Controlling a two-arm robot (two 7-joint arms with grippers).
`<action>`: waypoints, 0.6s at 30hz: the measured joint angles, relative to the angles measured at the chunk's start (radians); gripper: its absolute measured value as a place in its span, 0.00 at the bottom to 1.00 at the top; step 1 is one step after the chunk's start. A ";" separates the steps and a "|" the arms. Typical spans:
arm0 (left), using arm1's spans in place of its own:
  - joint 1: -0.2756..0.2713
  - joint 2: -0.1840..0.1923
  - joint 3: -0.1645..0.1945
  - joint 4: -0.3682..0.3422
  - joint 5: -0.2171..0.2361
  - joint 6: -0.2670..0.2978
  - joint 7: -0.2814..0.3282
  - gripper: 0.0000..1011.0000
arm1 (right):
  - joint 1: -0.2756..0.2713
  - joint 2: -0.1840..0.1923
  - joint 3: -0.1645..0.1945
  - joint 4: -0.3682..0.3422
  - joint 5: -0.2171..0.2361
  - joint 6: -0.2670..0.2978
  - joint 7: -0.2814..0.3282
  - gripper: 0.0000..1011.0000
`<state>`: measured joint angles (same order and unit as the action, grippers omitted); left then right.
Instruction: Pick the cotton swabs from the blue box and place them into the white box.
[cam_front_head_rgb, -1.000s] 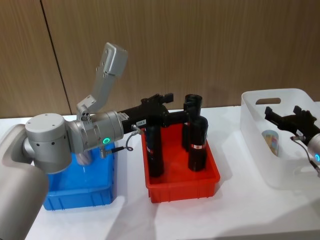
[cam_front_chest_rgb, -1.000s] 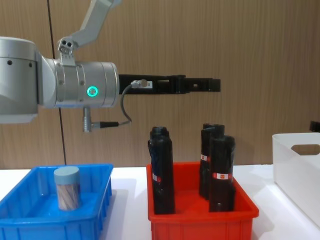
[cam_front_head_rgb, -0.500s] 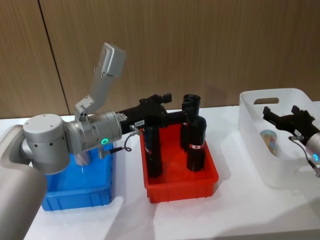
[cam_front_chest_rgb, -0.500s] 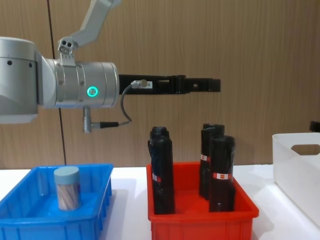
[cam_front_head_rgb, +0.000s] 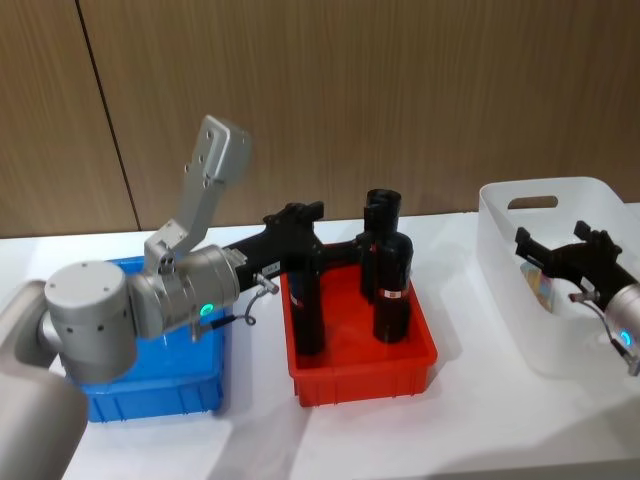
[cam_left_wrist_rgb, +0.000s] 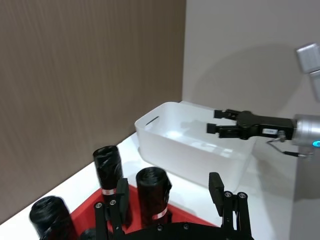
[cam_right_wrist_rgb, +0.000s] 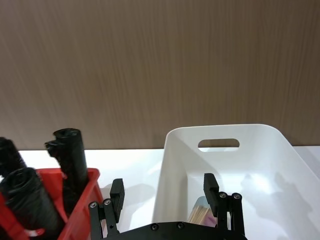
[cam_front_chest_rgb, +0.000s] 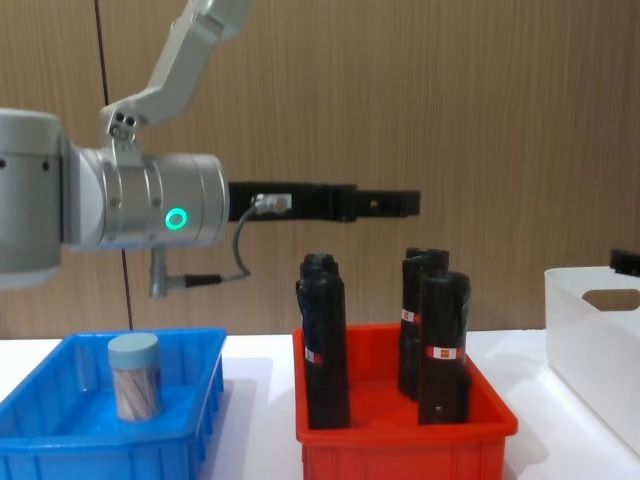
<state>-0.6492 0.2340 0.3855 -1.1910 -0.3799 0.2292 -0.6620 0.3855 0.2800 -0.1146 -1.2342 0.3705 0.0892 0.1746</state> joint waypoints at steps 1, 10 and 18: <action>0.007 0.002 0.001 -0.007 0.003 -0.003 0.010 0.99 | -0.008 0.001 -0.002 -0.010 -0.002 -0.001 -0.002 0.99; 0.081 0.029 0.015 -0.086 0.035 -0.042 0.127 0.99 | -0.089 0.013 -0.025 -0.119 -0.020 -0.012 -0.025 0.99; 0.149 0.054 0.026 -0.157 0.065 -0.078 0.234 0.99 | -0.178 0.026 -0.050 -0.237 -0.038 -0.025 -0.049 0.99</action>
<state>-0.5006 0.2879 0.4114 -1.3484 -0.3152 0.1514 -0.4281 0.2077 0.3060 -0.1651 -1.4711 0.3327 0.0644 0.1254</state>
